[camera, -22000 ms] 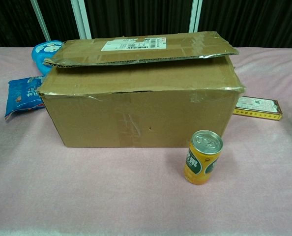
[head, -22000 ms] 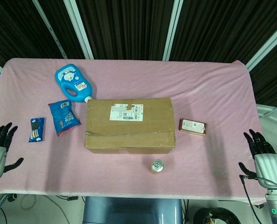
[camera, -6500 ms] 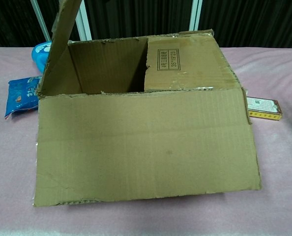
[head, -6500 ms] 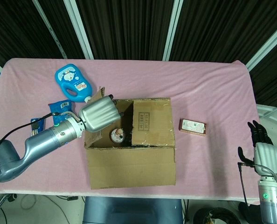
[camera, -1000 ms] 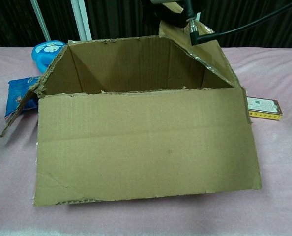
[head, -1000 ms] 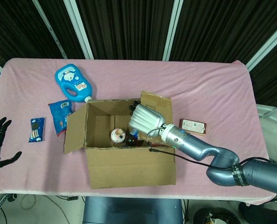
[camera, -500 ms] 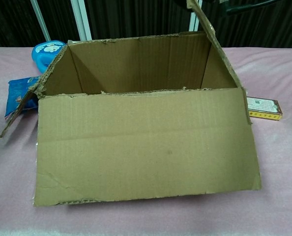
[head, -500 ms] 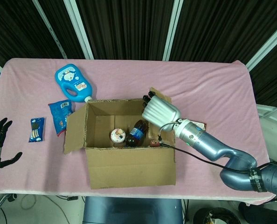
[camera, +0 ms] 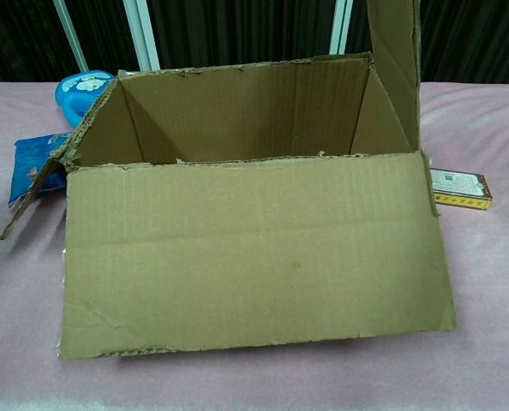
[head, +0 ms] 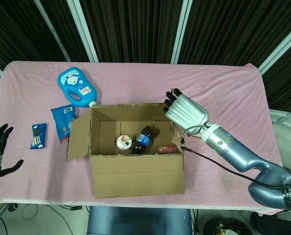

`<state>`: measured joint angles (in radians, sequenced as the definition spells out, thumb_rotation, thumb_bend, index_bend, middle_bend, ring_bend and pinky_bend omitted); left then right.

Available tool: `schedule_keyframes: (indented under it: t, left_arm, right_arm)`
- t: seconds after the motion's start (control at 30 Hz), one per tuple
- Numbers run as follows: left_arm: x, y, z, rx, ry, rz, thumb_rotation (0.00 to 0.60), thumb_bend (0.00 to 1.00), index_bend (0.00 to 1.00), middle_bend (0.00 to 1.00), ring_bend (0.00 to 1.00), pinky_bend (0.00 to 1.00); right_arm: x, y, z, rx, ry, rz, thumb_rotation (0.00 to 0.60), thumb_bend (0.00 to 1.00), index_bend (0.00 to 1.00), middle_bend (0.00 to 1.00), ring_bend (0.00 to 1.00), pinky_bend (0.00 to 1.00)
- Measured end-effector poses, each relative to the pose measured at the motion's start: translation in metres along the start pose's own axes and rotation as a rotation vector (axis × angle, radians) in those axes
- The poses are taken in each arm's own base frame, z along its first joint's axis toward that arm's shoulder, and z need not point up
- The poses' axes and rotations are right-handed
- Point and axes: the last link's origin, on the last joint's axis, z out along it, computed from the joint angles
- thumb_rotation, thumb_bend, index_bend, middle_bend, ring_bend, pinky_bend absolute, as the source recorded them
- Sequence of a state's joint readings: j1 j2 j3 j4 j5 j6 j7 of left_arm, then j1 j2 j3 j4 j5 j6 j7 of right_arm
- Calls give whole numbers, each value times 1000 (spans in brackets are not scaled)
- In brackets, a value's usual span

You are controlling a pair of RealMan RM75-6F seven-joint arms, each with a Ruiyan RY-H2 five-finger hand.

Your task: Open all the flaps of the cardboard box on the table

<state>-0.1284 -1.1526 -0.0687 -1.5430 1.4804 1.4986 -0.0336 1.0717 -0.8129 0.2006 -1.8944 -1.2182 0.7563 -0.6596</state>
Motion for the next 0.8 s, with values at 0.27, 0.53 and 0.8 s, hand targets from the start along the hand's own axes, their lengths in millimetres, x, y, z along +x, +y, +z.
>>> schedule_keyframes:
  t: [0.27,0.53,0.8]
  left_arm:
    - [0,0,0,3,-1,0,600,170,0,0,0,0]
    - [0,0,0,4,-2,0,600,170,0,0,0,0]
    - [0,0,0,4,-3,-3,600,170,0,0,0,0]
  right_arm:
    - [-2,4,-8,-9,-12,-1,600,857,332,254,162,260]
    - [-3,18,-22,-46,-23,-14,600,856,331,254,162,260]
    - [-6,30,-37,-79,-46,-23,600,856,331,254,162,259]
